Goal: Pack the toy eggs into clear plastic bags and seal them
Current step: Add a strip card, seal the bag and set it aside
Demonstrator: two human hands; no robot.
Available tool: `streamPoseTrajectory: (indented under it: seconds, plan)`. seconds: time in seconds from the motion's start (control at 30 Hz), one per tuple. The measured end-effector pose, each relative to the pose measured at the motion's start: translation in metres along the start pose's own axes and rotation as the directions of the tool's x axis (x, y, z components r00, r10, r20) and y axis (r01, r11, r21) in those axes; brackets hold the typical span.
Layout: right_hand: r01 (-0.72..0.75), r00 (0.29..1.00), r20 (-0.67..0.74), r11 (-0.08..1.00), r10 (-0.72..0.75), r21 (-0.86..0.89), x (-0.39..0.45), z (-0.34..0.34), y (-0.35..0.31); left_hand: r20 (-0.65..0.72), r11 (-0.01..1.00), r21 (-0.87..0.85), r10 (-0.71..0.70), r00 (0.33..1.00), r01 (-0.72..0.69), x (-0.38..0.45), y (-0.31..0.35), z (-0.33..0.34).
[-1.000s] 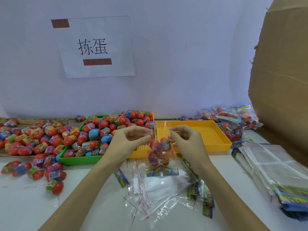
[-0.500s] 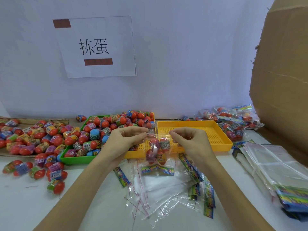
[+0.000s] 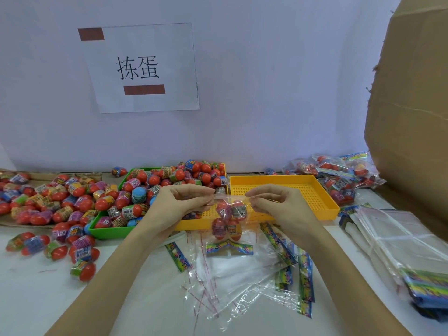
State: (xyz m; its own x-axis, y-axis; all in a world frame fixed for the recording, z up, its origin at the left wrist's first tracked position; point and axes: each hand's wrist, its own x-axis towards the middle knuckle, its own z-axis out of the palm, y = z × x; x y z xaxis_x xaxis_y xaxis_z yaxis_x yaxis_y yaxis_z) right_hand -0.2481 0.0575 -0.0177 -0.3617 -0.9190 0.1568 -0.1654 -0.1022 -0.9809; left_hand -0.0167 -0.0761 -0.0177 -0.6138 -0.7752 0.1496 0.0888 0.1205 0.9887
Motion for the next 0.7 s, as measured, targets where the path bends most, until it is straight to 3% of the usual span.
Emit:
streamPoseTrajectory:
  seconds: [0.23,0.57,0.7]
  plan:
    - [-0.057,0.998,-0.008,0.995,0.057,0.086,0.001,0.002,0.001,0.070,0.957,0.235,0.157,0.985,-0.169,0.000,-0.001,-0.009]
    - [0.085,0.995,0.071,0.985,-0.075,-0.152,-0.003,-0.003,-0.003,0.115,0.943,0.234,0.214,0.970,-0.236,-0.003,0.000,-0.014]
    - [0.111,0.992,0.086,0.977,-0.097,-0.184,-0.002,-0.006,-0.003,0.140,0.905,0.317,0.251,0.958,-0.284,-0.003,0.001,-0.014]
